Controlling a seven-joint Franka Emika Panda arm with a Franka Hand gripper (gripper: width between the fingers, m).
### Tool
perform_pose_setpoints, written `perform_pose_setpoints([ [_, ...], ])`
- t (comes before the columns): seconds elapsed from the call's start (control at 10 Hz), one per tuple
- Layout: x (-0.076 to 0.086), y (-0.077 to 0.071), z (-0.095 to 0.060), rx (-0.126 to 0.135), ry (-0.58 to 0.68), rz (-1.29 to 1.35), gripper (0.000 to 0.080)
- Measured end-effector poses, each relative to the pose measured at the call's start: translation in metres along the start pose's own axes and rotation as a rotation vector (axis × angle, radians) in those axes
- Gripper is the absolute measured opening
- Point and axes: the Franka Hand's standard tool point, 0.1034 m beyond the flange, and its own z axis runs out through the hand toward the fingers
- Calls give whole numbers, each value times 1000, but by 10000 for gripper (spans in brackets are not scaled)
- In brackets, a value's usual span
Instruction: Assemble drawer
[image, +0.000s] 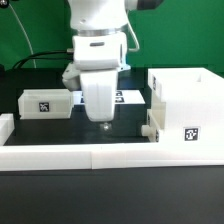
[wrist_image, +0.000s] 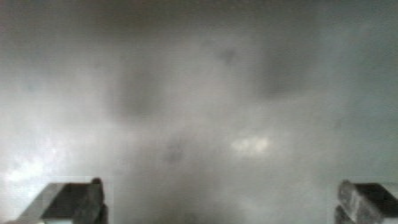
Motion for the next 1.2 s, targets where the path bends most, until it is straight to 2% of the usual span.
perform_pose_setpoints([
  [0.2,-16,-14,-10,-19,-6,24,649],
  [0.4,-31,-32,-19,-84,-8,52,649],
  [0.5,-40,-43,-21,-83,-13,67,649],
  [0.6,-45,-45,-24,-84,-15,65,649],
  [0.9,-44,-46,-22,-82,-12,95,649],
  [1.2,-43,-46,-22,-81,3,299,649],
])
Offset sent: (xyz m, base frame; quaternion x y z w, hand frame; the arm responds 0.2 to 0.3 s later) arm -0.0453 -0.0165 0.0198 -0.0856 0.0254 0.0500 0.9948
